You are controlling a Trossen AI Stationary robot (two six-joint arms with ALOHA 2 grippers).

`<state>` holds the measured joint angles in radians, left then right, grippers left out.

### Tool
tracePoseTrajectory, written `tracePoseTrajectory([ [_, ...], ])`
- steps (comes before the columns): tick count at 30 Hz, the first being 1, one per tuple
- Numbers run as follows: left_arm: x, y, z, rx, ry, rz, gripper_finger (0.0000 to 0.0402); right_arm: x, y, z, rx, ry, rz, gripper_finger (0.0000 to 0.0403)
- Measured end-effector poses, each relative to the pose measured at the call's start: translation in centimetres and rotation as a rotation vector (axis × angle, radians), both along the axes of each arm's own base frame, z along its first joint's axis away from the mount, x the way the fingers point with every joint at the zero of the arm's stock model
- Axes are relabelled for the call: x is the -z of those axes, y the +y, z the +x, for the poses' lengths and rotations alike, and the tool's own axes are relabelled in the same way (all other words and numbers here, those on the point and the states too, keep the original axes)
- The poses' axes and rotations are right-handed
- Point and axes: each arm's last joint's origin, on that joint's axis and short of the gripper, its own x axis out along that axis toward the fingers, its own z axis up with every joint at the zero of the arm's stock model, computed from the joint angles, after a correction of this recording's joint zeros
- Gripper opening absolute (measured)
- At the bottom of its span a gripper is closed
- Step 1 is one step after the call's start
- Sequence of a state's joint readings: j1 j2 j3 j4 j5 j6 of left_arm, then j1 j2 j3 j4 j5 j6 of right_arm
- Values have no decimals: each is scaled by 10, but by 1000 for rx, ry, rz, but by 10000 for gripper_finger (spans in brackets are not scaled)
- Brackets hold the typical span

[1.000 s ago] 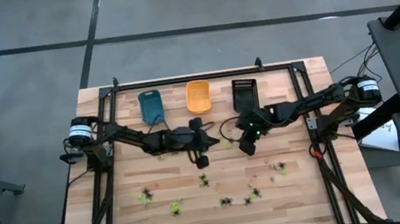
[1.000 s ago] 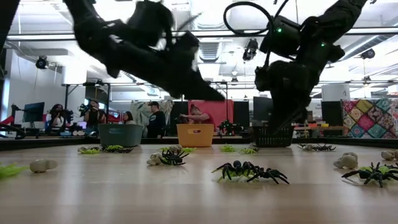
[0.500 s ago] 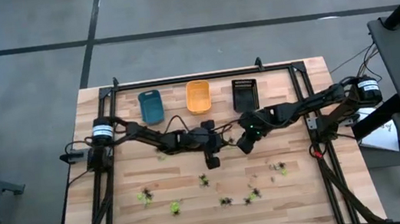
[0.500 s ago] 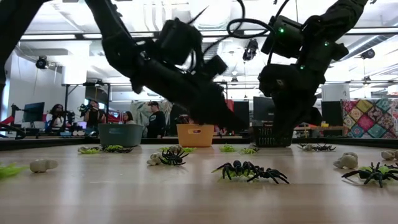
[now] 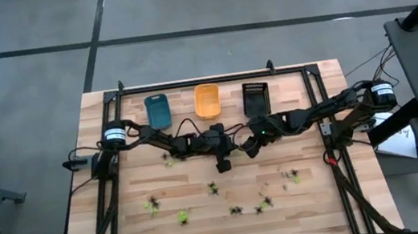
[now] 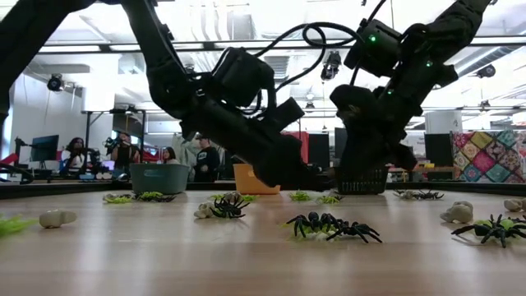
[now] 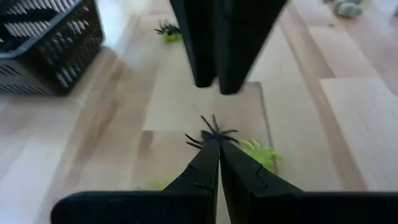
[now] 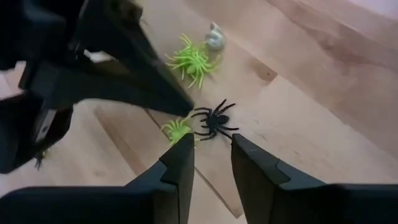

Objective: Sort Halloween decoration
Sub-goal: Put the black spider toy into the orange bin

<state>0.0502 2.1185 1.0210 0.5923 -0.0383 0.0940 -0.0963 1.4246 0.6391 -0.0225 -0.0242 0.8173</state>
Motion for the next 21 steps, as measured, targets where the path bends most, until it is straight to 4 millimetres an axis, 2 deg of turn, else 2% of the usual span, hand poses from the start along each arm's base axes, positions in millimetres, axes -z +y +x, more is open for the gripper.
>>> tracePoseTrajectory([
  [13, -3, -2, 2, 26, -40, -25, 0, 1, 0, -1, 73, 2, 52, 165],
  [21, -2, -2, 2, 18, -43, -32, 0, 2, 0, -1, 76, 2, 53, 180],
])
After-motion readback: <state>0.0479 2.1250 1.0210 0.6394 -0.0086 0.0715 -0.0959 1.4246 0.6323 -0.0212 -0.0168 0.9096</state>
